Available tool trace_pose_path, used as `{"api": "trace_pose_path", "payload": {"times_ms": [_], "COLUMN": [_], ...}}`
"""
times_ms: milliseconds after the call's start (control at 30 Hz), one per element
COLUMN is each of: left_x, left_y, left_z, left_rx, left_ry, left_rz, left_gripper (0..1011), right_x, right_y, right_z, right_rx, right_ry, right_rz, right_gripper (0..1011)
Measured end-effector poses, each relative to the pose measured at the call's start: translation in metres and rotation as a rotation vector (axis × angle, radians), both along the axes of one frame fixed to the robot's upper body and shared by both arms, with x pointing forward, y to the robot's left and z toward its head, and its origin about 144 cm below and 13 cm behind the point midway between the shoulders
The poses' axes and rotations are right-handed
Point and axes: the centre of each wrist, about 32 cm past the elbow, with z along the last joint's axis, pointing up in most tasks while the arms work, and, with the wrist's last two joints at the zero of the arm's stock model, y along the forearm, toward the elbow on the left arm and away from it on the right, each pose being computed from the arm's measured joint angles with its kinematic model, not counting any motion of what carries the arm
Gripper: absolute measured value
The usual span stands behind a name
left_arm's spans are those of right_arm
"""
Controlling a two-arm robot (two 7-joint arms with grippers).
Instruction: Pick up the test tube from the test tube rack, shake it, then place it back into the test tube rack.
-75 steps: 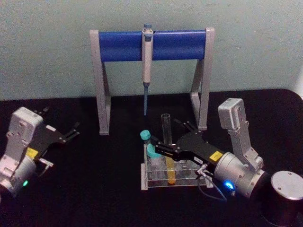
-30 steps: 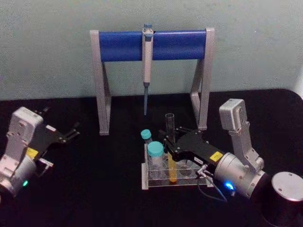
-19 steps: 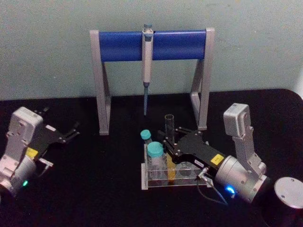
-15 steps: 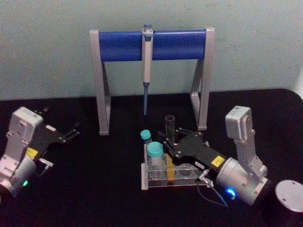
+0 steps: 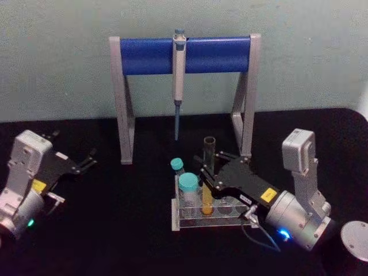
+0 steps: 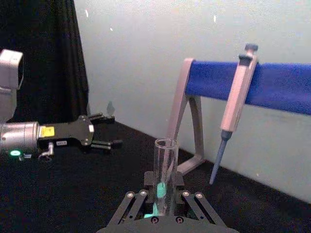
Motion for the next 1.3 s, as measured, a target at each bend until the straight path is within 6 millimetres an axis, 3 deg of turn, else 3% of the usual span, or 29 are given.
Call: {"api": "trace_pose_path", "payload": {"times_ms": [433,500,533,933,1300], "left_x": [0.000,0.000,0.000,0.000,0.000], "left_y": [0.000,0.000,0.000,0.000,0.000], "left_z": [0.000,0.000,0.000,0.000,0.000], "left_rx": [0.000,0.000,0.000,0.000,0.000], "left_ry": [0.000,0.000,0.000,0.000,0.000], "left_rz": [0.000,0.000,0.000,0.000,0.000], "left_gripper": [1001,1001,1001,1001,1001], "right_x": [0.001,0.004,0.024,0.030,0.013], "right_y": [-0.004,-0.005,-0.010,-0.017,-0.035], "right_z": [0.032,0.037,0.045,0.044,0.042], "right_rx": [-0.004,-0.004,0.002,0.003,-0.023], "right_ry": [-0.092,-0.107,-0.120,-0.118,-0.106], "right_rz": [-0.004,-0.007,-0.056,-0.102,-0.162], "right_gripper": [235,235,235,235,235]}}
